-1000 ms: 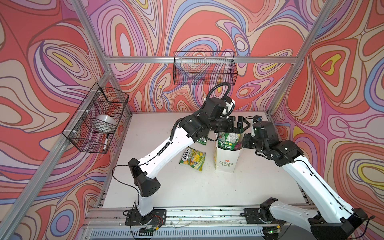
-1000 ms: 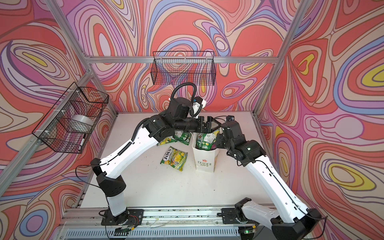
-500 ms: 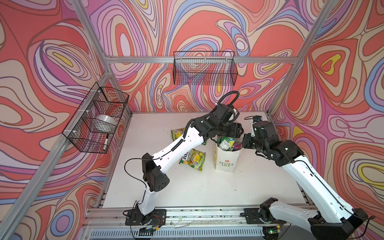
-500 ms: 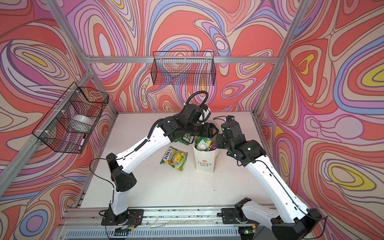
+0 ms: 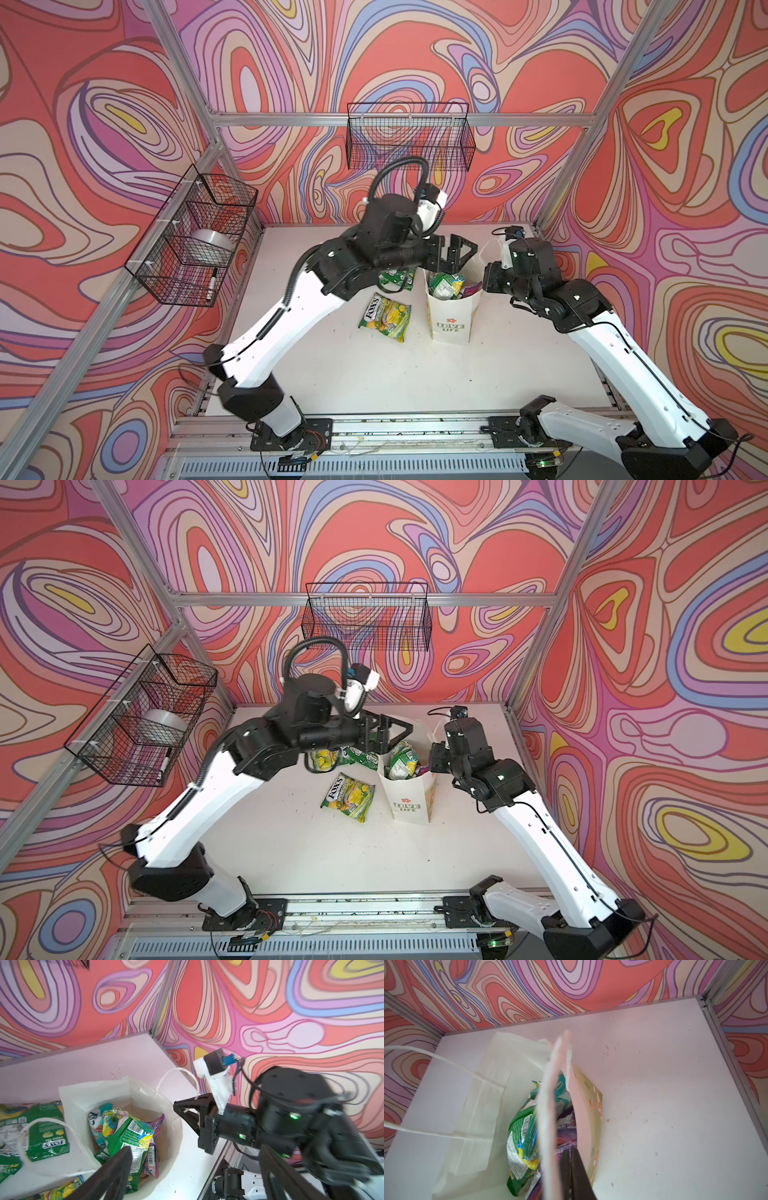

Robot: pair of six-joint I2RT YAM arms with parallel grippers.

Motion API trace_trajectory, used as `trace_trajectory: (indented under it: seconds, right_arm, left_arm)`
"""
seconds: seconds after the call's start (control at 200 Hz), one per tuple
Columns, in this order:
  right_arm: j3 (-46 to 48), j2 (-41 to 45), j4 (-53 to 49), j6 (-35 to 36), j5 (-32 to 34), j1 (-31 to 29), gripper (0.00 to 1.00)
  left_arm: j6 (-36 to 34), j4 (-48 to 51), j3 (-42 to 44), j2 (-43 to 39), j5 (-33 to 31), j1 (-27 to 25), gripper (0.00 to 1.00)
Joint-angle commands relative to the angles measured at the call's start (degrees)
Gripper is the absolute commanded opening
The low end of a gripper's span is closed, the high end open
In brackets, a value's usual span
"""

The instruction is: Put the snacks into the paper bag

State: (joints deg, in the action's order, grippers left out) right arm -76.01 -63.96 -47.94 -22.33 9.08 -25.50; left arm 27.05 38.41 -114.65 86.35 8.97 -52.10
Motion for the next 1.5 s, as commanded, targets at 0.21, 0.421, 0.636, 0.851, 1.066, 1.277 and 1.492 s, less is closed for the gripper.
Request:
trace_trajectory:
  seconds: [0.21,0.421,0.636,0.851,1.066,1.277,1.492]
  right_arm:
    - [0.24,-0.81,2.31,-0.22,3.67,0.08,0.0]
    - [2.46,2.47,2.97,-0.92,6.86,0.31,0.0]
    - [2.88,2.26,-0.28,-2.25,9.52,0.38,0.0]
    - [-1.93,-0.72,-8.52,-5.0,17.86,0.27,0.68]
    - [-6.04,-0.67,-11.67,-5.01,20.52,0.39,0.96]
    - [-5.75,-4.66,-12.86,-6.75,16.41,0.28,0.95]
    - [-2.44,-4.33,-11.85,-8.9,18.65,0.32,0.66]
  left_arm:
    - [-4.26,-0.18,19.62,-11.69,-17.02,2.12,1.0]
    - [0.31,6.42,28.49,-10.17,-14.54,7.02,1.0]
    - [1.94,6.67,38.9,-6.59,-12.33,11.17,1.0]
    - [3.31,3.56,42.61,-3.68,-9.85,11.84,1.0]
    - [2.75,3.31,43.09,-1.03,-12.08,12.02,1.0]
    - [2.72,4.73,45.8,-0.86,-13.9,12.63,1.0]
    - [3.16,4.14,48.94,-2.67,-14.62,13.25,1.0]
